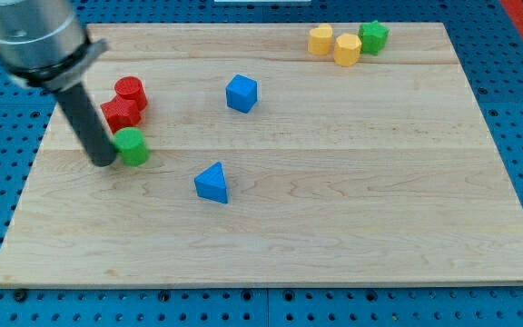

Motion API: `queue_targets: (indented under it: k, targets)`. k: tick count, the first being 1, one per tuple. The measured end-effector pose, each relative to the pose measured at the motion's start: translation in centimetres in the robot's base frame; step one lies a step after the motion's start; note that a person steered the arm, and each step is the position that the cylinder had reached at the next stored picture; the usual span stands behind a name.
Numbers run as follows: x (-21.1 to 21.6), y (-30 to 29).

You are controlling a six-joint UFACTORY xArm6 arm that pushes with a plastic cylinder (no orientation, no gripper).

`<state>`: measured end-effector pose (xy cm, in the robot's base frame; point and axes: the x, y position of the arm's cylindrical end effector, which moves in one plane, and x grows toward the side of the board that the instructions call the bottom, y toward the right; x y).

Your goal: Place the green circle bottom right to the yellow hexagon

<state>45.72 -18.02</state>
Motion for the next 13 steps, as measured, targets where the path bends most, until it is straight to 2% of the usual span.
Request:
queue_targets:
  k: [2,3,4,5,7,8,9,10,11,13]
  targets:
    - [-2.9,4.7]
    - [-3.4,9.0]
    - [-6.1,12.0]
    - [-10.1,11.5]
    - [-9.2,20.3]
    - [-7.5,21.2]
    - [-7.6,25.0]
    - [-10.0,30.0]
    - [-10.1,30.8]
    - [-13.8,33.3]
